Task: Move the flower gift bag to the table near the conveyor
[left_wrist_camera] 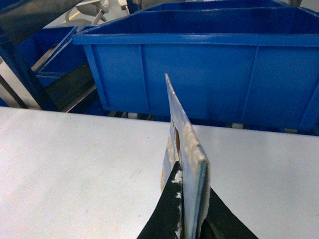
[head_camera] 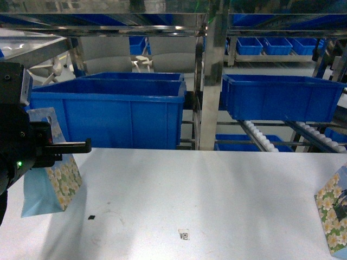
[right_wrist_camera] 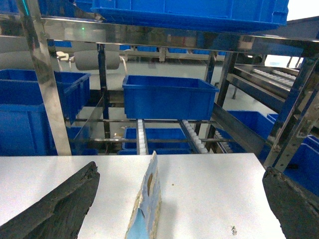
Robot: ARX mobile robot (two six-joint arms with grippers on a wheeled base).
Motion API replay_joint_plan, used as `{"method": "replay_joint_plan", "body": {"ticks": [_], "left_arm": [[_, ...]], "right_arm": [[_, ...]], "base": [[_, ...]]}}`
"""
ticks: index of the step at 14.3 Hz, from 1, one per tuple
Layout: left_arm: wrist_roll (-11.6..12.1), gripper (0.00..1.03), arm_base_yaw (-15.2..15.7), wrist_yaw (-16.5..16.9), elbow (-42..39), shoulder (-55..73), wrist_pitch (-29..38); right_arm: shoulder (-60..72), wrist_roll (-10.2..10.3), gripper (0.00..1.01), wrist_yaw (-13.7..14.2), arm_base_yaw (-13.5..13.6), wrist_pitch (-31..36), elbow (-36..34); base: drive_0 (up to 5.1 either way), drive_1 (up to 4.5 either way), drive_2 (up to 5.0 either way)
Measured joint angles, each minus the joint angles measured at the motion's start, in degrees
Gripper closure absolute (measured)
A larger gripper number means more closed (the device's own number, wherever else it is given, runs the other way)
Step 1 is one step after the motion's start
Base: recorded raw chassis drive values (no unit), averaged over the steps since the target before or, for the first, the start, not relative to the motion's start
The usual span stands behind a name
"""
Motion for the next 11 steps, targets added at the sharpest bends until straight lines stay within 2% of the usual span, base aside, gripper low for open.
{"method": "replay_joint_plan", "body": {"ticks": [8, 11], "left_arm": [[-0.24, 1.01, -0.28, -0.31, 0.17, 0.63, 0.11], [-1.90, 1.01, -0.87, 0.33, -0.44, 0.68, -0.87]], "right_arm": [[0.00, 0.00, 0.03, 0.00, 0.00, -0.02, 0.00], [0.00, 0.00, 0.03, 0.00, 0.00, -0.02, 0.00]], "base": [[0.0, 0.00, 0.0], [0.0, 0.00, 0.0]]}}
